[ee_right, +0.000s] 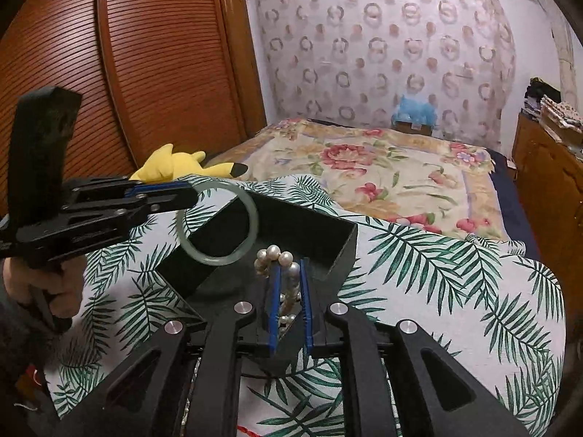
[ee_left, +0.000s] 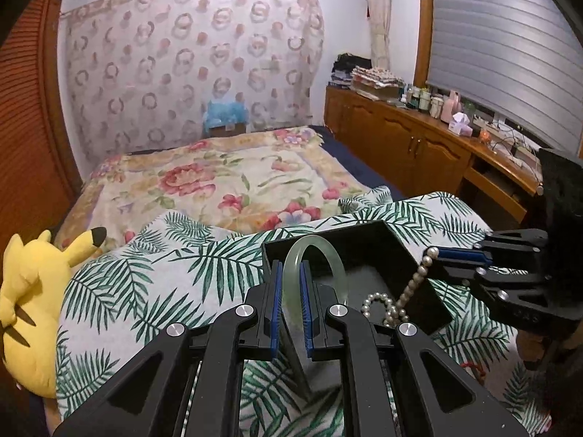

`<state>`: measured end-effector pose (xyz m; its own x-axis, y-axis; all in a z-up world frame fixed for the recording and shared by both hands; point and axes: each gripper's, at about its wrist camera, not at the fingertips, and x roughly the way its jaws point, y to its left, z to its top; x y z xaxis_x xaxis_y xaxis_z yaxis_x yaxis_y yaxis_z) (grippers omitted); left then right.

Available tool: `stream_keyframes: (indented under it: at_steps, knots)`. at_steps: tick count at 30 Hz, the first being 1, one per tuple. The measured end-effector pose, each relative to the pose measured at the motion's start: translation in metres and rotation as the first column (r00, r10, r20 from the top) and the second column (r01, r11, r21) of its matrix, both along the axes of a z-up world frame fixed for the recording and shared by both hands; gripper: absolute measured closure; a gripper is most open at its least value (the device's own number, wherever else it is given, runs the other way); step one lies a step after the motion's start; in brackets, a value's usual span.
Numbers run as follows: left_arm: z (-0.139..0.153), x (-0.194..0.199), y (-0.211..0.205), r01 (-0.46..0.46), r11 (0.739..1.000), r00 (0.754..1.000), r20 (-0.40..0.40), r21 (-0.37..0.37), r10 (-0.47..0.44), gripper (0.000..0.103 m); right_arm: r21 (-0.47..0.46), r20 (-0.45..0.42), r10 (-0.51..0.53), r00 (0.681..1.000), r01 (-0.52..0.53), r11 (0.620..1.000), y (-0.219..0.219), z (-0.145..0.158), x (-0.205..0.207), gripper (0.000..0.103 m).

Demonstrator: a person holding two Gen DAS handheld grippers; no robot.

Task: Organize jewelry
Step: 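Lower the jade bangle into the black box with the left tool while the right tool drops the pearls in, then withdraw both open tools from the box back to the jewelry pile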

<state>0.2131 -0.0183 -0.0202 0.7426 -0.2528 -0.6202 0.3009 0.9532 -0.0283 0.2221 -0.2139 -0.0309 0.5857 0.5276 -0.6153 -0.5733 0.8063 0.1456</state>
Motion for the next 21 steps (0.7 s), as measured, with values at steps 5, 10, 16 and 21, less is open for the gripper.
stream_keyframes:
  at_steps: [5,10,16,21]
  knots:
    - [-0.007,0.011,-0.006,0.006,1.000,1.000,-0.018,0.008,-0.006,0.095,-0.004,-0.001,0.019,1.000,-0.019,1.000,0.004,0.000,-0.002,0.074]
    - [-0.013,0.015,-0.008,0.009,1.000,0.999,-0.032,0.008,-0.009,0.095,-0.002,0.010,0.002,1.000,-0.002,1.000,0.000,0.006,-0.005,0.074]
    - [-0.013,0.013,-0.006,0.018,1.000,0.999,-0.042,-0.001,-0.018,0.094,-0.044,0.019,-0.030,0.999,0.030,0.999,-0.004,0.016,-0.010,0.074]
    - [-0.008,-0.004,-0.003,0.026,1.000,0.999,-0.029,-0.008,-0.026,0.074,-0.062,0.032,-0.050,0.998,0.052,0.997,-0.010,0.021,-0.024,0.074]
